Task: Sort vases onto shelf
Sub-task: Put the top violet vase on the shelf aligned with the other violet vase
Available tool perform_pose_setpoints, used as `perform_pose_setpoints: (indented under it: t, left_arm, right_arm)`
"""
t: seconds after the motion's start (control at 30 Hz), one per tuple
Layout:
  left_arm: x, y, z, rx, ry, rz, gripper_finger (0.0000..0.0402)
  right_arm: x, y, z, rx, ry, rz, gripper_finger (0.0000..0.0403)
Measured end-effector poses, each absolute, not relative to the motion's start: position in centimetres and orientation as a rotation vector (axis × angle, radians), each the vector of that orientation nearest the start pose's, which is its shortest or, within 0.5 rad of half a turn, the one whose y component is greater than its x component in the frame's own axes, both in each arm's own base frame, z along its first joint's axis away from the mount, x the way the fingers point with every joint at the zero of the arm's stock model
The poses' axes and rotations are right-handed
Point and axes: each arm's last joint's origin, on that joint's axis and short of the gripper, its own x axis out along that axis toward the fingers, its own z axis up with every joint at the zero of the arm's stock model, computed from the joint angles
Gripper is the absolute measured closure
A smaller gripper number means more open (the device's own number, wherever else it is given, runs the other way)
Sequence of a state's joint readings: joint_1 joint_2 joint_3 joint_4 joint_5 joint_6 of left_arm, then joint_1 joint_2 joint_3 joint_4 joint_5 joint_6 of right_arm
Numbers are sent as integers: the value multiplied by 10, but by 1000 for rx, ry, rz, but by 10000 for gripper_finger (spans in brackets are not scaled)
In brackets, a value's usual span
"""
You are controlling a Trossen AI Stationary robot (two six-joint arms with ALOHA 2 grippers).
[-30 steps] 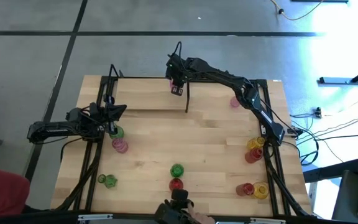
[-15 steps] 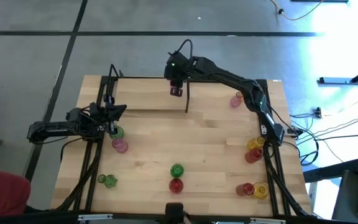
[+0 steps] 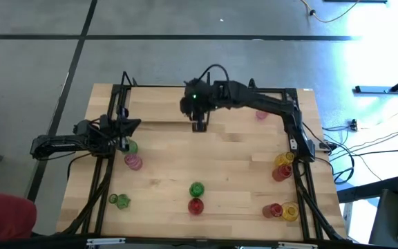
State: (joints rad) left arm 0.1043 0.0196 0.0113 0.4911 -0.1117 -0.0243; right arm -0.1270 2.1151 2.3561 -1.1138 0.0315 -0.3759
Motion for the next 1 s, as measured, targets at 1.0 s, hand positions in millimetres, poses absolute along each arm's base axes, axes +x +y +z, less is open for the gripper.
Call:
perform_pose_setpoints:
  t: [1.0]
  left_arm:
    - [126, 11, 223, -80, -121, 177, 401]
  right_arm:
    - [339, -19, 436, -181, 1065, -144, 281]
